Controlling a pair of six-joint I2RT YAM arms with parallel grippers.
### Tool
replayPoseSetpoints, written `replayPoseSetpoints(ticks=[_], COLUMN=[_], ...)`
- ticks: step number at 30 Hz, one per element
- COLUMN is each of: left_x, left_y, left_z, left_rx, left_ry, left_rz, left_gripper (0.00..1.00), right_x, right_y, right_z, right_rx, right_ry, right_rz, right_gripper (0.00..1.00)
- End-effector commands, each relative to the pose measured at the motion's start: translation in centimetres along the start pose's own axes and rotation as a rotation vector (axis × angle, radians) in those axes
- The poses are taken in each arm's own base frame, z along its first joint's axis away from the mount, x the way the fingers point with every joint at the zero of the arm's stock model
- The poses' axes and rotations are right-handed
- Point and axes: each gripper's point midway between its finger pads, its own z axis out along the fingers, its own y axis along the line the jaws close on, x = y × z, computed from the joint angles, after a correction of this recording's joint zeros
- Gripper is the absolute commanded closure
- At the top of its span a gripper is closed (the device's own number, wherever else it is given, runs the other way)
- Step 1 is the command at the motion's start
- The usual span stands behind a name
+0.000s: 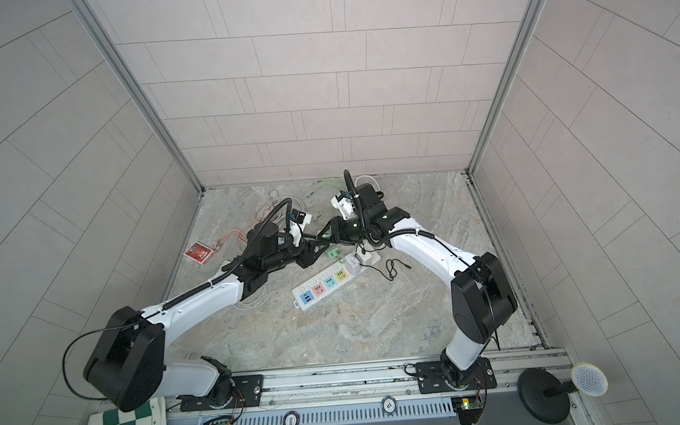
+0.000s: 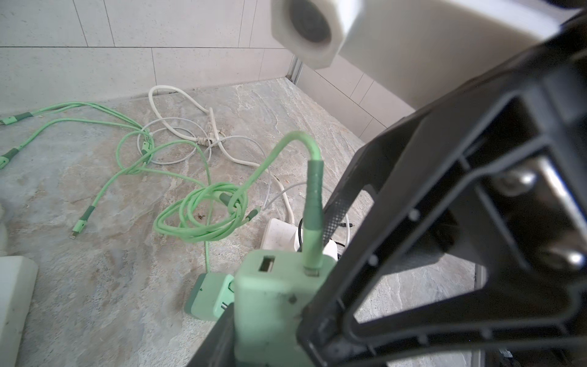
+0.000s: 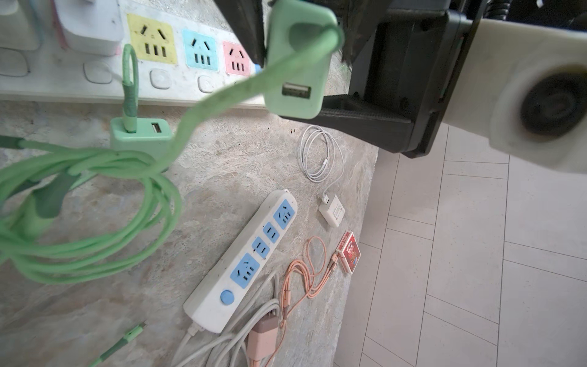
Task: Insert plugs into power strip
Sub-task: Pass the plug.
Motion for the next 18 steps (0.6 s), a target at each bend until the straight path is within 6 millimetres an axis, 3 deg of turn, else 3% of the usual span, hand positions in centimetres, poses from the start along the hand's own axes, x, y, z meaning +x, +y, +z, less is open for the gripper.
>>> replayPoseSetpoints(ticks=[1, 5, 12, 18], left_x=[-1.6, -1.5, -1.3, -0.7], left_y=[-1.1, -1.0, -0.8, -0.6], left_z=[-0.6, -0.5, -0.8, -1.6], left_rx=[0.031, 0.030, 0.010, -0.020], left_ry=[-0.054, -0.049, -0.036, 0.010], left_rz=[0.054, 0.059, 0.051, 0.033], left_gripper=[0.58, 0.57, 0.36, 0.27], right_x=[0.2, 0.6, 0.7, -0.2], right_y=[-0.1, 0.0, -0.8, -1.5], right_z=[0.5, 0.7, 0.9, 0.4], right_rx=[0.026, 0.029, 0.059, 0.126], right_ry=[0.021, 0.031, 0.034, -0.003], right_rz=[-0.002, -0.015, -0.028, -0.067], right_gripper=[0.61, 0.67, 0.94, 0.97])
